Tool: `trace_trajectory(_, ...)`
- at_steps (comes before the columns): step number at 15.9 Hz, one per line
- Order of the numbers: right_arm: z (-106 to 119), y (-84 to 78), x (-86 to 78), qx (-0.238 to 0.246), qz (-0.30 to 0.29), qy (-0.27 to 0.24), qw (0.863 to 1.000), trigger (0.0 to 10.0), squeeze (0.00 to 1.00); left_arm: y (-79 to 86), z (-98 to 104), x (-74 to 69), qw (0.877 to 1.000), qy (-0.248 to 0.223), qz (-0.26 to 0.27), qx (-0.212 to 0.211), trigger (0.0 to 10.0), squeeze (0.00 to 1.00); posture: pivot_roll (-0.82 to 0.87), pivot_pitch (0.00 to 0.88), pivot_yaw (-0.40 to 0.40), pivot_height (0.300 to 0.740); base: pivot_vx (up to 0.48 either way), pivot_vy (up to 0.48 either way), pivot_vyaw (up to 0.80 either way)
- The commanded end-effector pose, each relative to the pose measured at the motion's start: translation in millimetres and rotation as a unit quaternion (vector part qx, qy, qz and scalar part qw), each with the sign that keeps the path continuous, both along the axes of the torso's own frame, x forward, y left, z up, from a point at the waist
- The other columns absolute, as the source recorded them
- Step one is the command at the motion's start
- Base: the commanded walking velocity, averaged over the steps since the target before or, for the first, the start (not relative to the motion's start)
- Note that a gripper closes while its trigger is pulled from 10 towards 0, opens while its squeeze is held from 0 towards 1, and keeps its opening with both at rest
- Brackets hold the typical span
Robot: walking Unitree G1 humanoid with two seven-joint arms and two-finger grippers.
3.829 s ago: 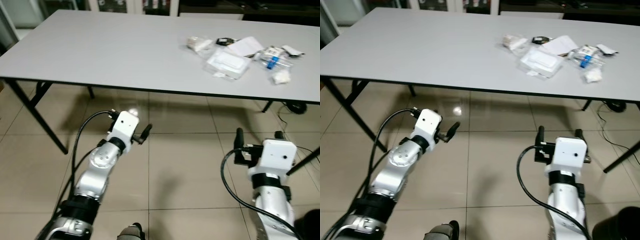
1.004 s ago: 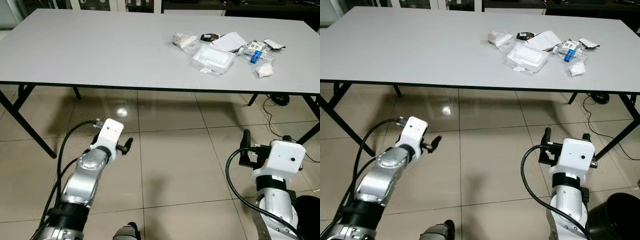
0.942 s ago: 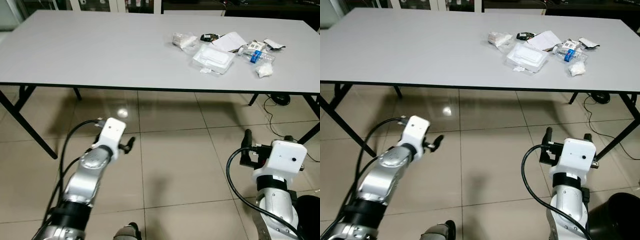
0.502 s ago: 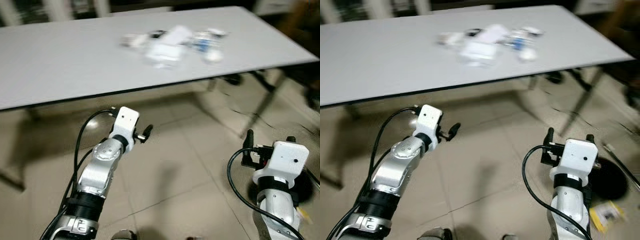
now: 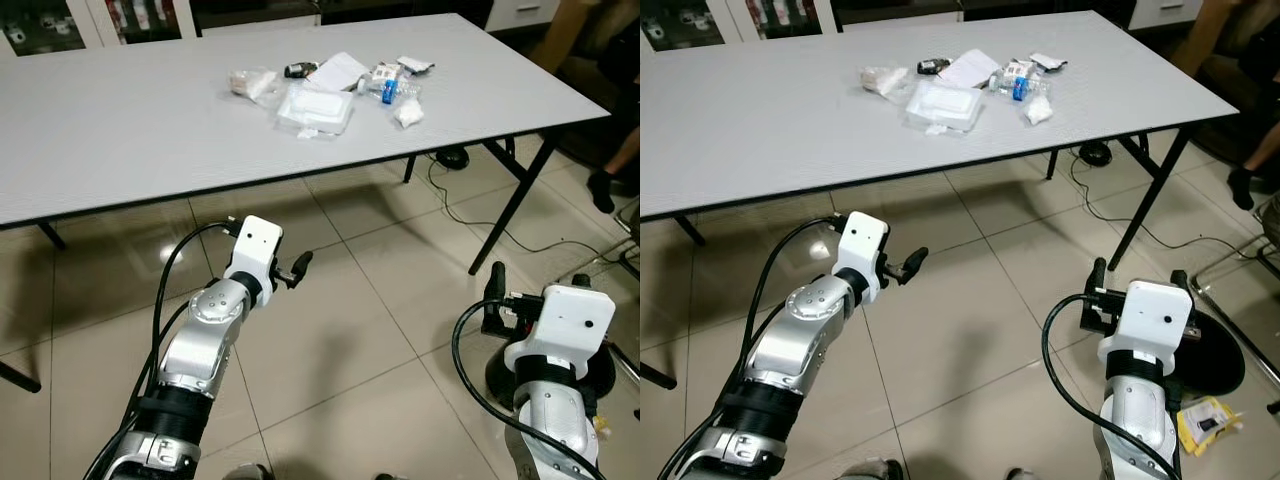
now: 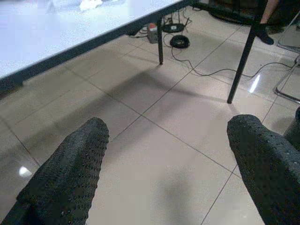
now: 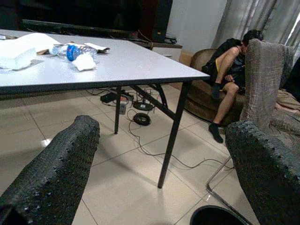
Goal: Picking trash to rubbish bin
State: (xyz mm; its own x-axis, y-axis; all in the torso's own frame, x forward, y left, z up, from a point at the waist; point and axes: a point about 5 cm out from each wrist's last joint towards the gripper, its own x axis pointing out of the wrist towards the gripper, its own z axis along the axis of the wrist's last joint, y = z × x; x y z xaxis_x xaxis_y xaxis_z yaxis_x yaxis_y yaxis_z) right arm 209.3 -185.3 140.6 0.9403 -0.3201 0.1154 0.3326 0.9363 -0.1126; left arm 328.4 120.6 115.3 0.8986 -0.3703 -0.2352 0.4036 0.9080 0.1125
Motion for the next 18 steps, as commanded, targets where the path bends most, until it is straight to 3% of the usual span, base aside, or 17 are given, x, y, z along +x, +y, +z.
trace_trajectory(1,5,-1.5,-1.8,-0.005,-0.004,-0.01,1.0,10.0,0.0,-0.8,-2,-0.9,1.0,0.002,-0.006,-0.003,10.0,0.0,0.09,0.107,0.015,0.74,0.334,0.0,0.0)
trace_trajectory(18,11,-5.0,0.7,-0.022,-0.018,-0.018,0.999,10.0,0.0,-12.3,12,2.7,0.999,-0.034,-0.026,-0.017,10.0,0.0,0.09,0.115,0.004,0.74,0.48,0.0,0.0)
